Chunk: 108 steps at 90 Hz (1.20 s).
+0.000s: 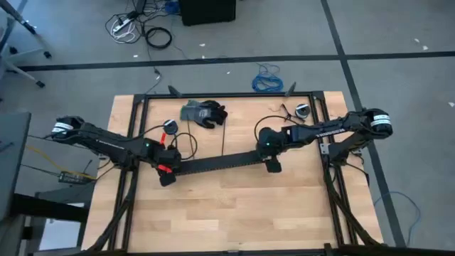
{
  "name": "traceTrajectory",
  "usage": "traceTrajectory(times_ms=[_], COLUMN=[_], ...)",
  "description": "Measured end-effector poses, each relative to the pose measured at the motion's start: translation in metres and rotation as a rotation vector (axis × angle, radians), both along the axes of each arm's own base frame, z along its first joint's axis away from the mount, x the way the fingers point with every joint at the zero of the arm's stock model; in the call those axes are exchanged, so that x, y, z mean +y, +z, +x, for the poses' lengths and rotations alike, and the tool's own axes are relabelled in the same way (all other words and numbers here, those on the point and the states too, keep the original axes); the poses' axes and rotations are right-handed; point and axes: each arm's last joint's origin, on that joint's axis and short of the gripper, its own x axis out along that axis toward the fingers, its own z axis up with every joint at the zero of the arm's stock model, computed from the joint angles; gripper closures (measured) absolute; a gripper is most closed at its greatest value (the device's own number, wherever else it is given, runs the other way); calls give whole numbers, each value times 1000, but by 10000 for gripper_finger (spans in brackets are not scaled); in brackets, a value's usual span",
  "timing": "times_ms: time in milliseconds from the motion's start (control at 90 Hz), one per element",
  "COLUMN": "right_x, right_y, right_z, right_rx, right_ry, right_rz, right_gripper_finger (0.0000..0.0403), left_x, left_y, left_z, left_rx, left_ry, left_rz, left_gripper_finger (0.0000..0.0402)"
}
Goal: Ziptie cables
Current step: Close the black cable duct cover
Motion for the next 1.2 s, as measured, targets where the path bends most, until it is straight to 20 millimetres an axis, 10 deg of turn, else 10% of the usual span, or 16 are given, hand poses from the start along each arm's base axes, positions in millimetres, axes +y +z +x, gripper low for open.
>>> traceTrajectory(times_ms=[333, 1200], right_x=[0, 1], right_y=[0, 1], right_z=[0, 1], right_rx=[-1, -12], right_ry=[2, -18], right_rz=[0, -47], right_gripper_finger=[193, 172], left_x=[0, -1], left_y=[0, 0], left_z=[0, 2], left_rx=[-3, -13], left_ry=[2, -11], left_rz=[-1, -33], left_gripper_finger=[401, 401])
